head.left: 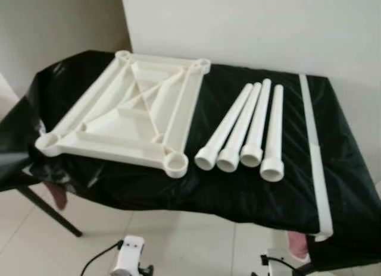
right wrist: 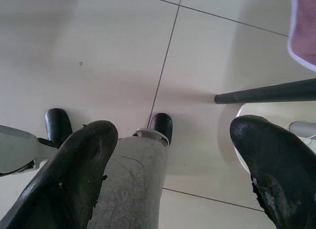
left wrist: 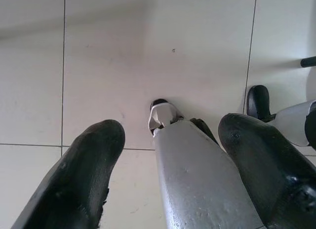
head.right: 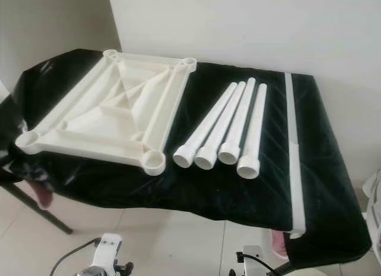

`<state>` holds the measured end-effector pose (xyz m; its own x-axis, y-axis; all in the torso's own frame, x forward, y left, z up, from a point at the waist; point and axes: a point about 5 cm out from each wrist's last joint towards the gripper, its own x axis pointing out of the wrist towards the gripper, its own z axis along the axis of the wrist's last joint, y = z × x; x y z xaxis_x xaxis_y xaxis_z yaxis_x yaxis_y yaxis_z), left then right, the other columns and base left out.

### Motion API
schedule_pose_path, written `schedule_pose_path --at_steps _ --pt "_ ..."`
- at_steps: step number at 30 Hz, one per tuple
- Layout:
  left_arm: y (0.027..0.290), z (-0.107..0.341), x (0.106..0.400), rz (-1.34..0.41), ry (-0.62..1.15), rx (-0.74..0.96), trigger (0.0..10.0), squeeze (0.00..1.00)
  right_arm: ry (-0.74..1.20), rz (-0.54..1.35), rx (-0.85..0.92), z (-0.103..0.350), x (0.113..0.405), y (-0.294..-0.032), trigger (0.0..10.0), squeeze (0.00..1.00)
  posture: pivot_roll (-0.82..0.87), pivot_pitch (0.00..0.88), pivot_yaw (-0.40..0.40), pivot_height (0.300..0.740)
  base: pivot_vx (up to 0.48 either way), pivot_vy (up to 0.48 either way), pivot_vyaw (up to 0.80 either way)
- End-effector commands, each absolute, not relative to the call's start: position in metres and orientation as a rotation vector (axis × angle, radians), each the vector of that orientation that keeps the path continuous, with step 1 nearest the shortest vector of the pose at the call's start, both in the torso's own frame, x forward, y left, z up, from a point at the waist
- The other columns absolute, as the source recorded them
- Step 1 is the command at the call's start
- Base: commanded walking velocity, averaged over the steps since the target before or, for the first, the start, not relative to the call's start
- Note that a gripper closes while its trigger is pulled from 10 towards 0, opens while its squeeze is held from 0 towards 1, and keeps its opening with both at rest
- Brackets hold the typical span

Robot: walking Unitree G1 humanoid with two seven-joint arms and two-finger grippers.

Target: Building children table

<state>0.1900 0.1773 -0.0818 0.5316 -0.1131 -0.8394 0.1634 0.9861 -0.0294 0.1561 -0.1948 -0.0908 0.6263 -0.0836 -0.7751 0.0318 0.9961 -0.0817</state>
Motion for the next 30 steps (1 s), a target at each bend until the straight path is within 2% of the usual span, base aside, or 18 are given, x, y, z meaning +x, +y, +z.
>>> schedule_pose_path --at_steps 1,30 --pt "0.1824 -0.0851 0.1839 -0.092 1.021 0.083 10.0 0.0 0.918 -0.071 -0.053 -0.0935 0.1512 -0.1936 10.0 0.0 -0.05 0.0 -0.001 0.74 0.0 0.311 0.0" --pt "0.1843 -0.084 0.1857 -0.101 1.02 0.106 10.0 0.0 0.926 -0.057 -0.056 -0.0939 0.1524 -0.1895 10.0 0.0 -0.05 0.0 0.007 0.74 0.0 0.313 0.0"
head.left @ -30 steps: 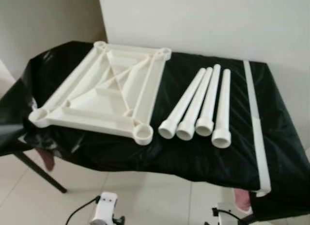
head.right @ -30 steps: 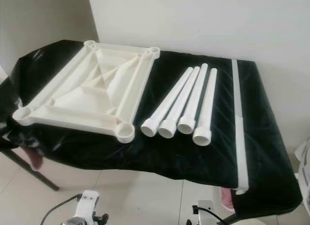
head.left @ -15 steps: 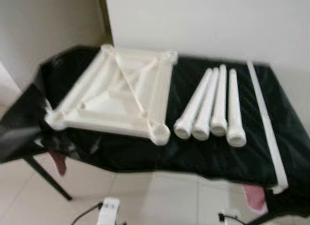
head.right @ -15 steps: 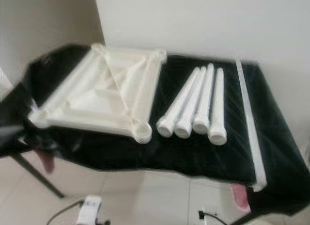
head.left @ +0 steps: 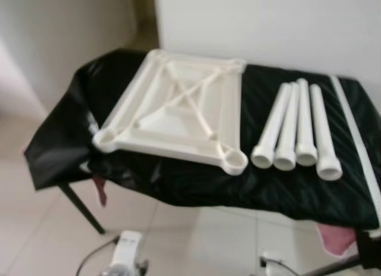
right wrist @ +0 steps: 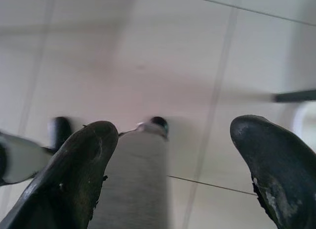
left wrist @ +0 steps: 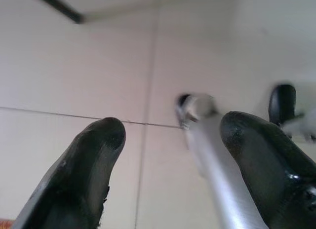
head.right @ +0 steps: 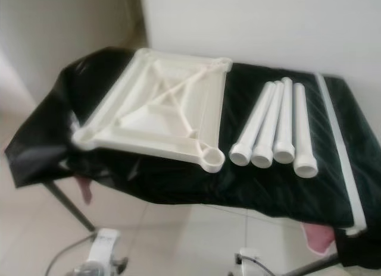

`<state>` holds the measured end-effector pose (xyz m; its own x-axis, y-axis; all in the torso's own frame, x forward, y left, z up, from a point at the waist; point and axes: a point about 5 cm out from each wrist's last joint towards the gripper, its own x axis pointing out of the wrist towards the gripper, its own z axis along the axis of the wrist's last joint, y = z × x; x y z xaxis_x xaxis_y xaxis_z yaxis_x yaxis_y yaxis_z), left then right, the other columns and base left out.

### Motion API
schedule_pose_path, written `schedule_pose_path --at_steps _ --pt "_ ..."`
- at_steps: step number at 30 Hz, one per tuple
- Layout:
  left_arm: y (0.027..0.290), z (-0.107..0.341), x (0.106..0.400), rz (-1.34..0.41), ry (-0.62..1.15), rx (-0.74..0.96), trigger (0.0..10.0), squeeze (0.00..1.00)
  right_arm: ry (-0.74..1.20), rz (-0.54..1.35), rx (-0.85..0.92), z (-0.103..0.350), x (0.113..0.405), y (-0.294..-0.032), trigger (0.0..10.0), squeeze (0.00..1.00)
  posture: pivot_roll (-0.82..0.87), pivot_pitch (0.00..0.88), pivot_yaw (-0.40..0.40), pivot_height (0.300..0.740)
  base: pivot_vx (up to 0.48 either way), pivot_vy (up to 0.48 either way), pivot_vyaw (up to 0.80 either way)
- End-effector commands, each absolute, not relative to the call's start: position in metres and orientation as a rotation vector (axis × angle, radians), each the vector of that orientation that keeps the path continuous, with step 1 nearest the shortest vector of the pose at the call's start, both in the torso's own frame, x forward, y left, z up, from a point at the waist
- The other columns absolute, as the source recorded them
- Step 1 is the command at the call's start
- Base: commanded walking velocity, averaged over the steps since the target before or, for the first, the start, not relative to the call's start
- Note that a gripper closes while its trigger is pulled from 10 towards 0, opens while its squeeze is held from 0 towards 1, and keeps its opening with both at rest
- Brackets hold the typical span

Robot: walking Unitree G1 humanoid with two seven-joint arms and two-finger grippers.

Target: Building children table

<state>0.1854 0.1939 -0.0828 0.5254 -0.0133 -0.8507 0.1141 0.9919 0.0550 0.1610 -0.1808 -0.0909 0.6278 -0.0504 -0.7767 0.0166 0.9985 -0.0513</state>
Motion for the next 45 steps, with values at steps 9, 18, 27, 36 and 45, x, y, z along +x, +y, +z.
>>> schedule_pose_path --at_steps 9,18,27,36,45 --pt "0.184 -0.083 0.188 -0.117 1.009 0.123 10.0 0.0 0.932 -0.058 -0.057 -0.094 0.152 -0.19 10.0 0.0 -0.05 0.0 0.009 0.74 0.0 0.0 0.0" --pt "0.177 -0.081 0.191 -0.223 0.986 0.218 10.0 0.0 0.929 -0.066 -0.055 -0.094 0.151 -0.192 10.0 0.0 -0.04 0.0 0.007 0.74 0.0 0.0 0.0" --pt "0.159 -0.074 0.205 -0.32 0.9 0.2 10.0 1.0 0.863 -0.086 -0.012 -0.088 0.162 -0.194 10.0 0.62 -0.03 0.0 0.0 0.74 0.0 0.0 0.0" --pt "0.132 -0.055 0.231 -0.479 0.733 0.193 10.0 0.0 0.708 -0.007 0.011 -0.073 0.185 -0.189 10.0 1.0 -0.03 0.0 -0.015 0.74 0.0 0.0 0.0" --pt "0.111 -0.029 0.251 -0.715 0.531 0.154 10.0 0.0 0.493 0.248 -0.036 -0.052 0.204 -0.167 10.0 0.0 -0.04 0.002 -0.015 0.74 0.0 0.0 0.0"
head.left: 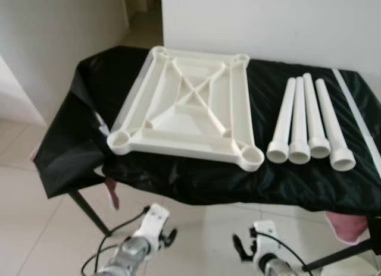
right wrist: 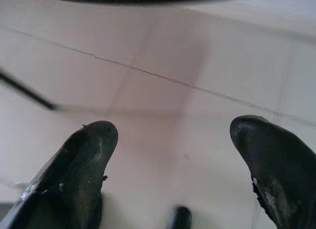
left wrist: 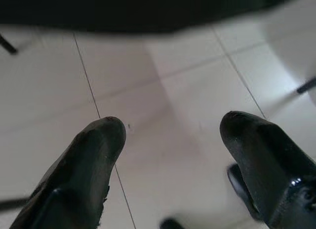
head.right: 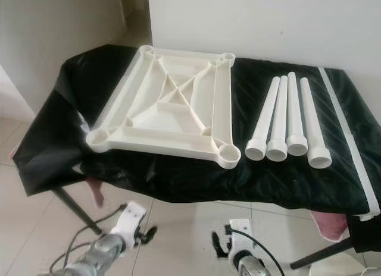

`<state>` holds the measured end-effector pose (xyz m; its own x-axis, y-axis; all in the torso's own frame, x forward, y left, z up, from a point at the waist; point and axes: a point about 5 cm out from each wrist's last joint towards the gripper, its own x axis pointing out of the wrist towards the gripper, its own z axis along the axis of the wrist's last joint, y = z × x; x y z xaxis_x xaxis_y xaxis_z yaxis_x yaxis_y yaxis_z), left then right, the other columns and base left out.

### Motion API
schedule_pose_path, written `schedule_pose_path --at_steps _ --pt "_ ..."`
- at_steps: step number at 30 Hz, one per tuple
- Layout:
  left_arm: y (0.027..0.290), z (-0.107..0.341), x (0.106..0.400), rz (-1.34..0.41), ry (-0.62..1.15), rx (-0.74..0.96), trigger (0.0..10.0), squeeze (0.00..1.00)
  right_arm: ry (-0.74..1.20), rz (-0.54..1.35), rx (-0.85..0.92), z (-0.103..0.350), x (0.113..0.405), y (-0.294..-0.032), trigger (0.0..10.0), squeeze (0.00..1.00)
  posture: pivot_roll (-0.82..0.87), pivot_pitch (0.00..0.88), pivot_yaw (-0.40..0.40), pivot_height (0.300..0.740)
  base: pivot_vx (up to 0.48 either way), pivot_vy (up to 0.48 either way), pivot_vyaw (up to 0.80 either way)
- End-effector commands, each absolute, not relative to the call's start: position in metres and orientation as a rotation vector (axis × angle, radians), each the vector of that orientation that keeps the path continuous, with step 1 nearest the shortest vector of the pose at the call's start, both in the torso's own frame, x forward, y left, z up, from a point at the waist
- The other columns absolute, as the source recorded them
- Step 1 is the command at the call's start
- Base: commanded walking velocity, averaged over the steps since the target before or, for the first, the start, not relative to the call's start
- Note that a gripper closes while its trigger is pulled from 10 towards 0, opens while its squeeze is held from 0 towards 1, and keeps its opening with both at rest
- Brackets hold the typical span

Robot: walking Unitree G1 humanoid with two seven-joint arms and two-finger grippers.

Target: Building children table

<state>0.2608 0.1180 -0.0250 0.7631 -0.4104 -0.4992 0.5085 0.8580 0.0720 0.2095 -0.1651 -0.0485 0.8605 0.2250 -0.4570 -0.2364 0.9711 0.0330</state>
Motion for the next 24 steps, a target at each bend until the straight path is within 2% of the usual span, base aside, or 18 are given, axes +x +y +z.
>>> schedule_pose_path --at_steps 1,5,10,17,24 --pt "0.107 -0.018 0.255 -0.795 0.456 0.135 10.0 0.0 0.429 0.339 -0.039 -0.043 0.208 -0.163 10.0 0.0 -0.04 0.008 -0.013 0.74 0.0 0.0 0.0" --pt "0.105 -0.011 0.257 -0.856 0.4 0.115 10.0 0.0 0.381 0.401 -0.028 -0.036 0.209 -0.163 10.0 0.0 -0.04 0.01 -0.011 0.74 0.0 0.0 0.0" --pt "0.109 0.013 0.246 -1.08 0.269 0.096 10.0 0.0 0.276 0.609 -0.071 -0.011 0.199 -0.167 10.0 0.0 -0.04 0.025 -0.011 0.74 0.0 0.0 0.0" --pt "0.118 0.037 0.229 -1.251 0.265 0.112 10.0 0.0 0.259 0.796 -0.101 0.013 0.186 -0.174 10.0 0.0 -0.04 0.03 -0.014 0.74 0.0 0.0 0.0" --pt "0.119 0.067 0.225 -1.301 0.215 0.062 10.0 0.0 0.21 0.874 -0.076 0.045 0.187 -0.181 10.0 0.0 -0.04 0.032 -0.015 0.74 0.0 0.0 0.0"
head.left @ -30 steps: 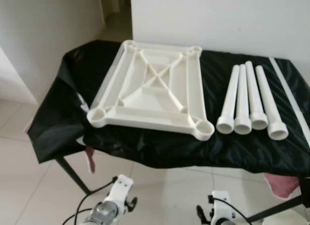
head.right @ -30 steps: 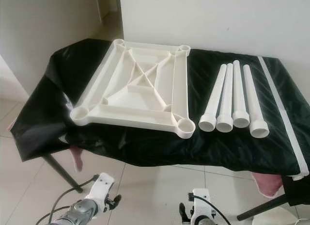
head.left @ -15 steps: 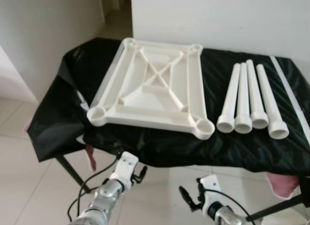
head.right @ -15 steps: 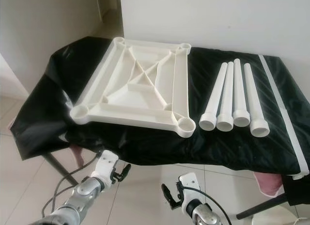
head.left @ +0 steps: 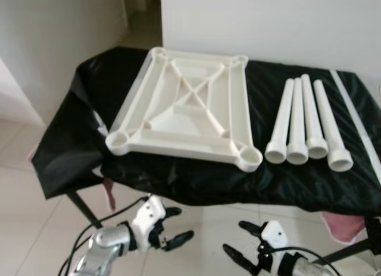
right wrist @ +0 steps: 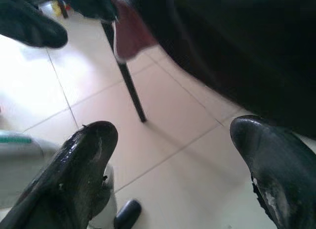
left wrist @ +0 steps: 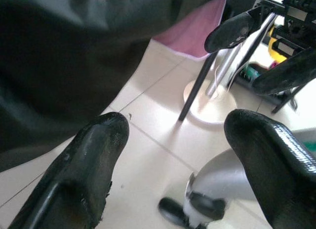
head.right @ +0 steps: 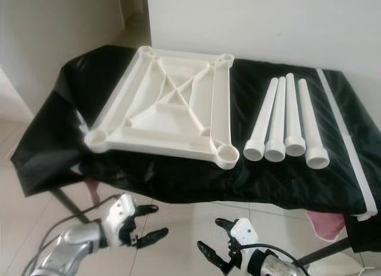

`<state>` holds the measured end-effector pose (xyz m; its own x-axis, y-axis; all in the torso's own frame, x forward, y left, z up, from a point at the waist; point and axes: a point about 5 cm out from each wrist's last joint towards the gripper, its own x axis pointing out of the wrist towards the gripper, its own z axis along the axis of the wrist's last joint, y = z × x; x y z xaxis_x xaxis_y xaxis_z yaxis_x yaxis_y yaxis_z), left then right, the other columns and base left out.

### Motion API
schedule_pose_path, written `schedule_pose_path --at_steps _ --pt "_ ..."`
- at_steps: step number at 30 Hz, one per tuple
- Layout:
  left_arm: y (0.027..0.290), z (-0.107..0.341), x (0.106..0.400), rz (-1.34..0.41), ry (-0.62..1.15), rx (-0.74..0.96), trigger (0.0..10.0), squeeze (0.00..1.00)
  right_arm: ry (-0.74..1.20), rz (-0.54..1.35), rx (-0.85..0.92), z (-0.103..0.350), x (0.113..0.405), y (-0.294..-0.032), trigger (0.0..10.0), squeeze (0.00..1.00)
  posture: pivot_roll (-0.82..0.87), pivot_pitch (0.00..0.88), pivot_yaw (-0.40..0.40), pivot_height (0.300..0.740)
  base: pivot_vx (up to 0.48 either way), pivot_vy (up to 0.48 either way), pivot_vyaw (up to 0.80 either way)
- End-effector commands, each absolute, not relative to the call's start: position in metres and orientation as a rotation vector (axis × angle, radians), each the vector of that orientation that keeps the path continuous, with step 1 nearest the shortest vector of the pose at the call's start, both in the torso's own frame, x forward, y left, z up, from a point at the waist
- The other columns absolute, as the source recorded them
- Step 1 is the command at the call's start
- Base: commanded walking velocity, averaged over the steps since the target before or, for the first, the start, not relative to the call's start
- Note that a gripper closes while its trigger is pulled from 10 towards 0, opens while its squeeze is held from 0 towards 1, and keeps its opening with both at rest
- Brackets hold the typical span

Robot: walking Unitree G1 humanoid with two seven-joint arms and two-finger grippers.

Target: Building children table

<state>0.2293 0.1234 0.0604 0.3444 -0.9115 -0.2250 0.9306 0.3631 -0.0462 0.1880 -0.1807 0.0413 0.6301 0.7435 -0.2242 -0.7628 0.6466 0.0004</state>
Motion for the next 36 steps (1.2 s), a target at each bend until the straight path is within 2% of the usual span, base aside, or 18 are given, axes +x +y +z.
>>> schedule_pose_path --at_steps 1,7,12,15,21,23,29,36 --pt "0.119 0.067 0.225 -1.301 0.215 0.062 10.0 0.0 0.21 0.874 -0.076 0.045 0.187 -0.181 10.0 0.0 -0.04 0.032 -0.015 0.74 0.0 0.0 0.0" --pt "0.118 0.108 0.246 -1.137 0.011 -0.074 10.0 0.0 0.036 0.766 -0.059 0.085 0.212 -0.181 10.0 0.0 -0.04 0.031 -0.017 0.74 0.0 0.0 0.0" --pt "0.117 0.121 0.252 -1.038 -0.039 -0.135 10.0 0.0 -0.029 0.686 -0.039 0.097 0.222 -0.179 10.0 0.0 -0.03 0.028 -0.019 0.74 0.0 0.0 0.0" --pt "0.116 0.13 0.255 -0.971 -0.092 -0.159 10.0 0.0 -0.102 0.605 0.031 0.108 0.23 -0.174 10.0 0.0 -0.03 0.027 -0.017 0.74 0.0 0.0 0.0" --pt "0.118 0.137 0.264 -0.895 -0.101 -0.19 10.0 0.0 -0.144 0.497 0.084 0.118 0.238 -0.176 10.0 0.0 -0.03 0.028 -0.014 0.74 0.0 0.0 0.0" --pt "0.119 0.135 0.287 -0.73 -0.064 -0.17 10.0 0.0 -0.168 0.322 0.141 0.124 0.253 -0.18 10.0 0.0 -0.04 0.029 -0.016 0.74 0.0 0.0 0.0" --pt "0.123 0.134 0.303 -0.592 -0.018 -0.178 10.0 0.0 -0.162 0.152 0.216 0.127 0.268 -0.178 10.0 0.0 -0.05 0.02 -0.017 0.74 0.0 0.0 0.0" --pt "0.132 0.15 0.319 -0.465 -0.098 -0.196 10.0 0.0 -0.178 0.121 0.146 0.131 0.272 -0.168 10.0 0.0 -0.06 0.004 -0.013 0.74 0.0 0.0 0.0"
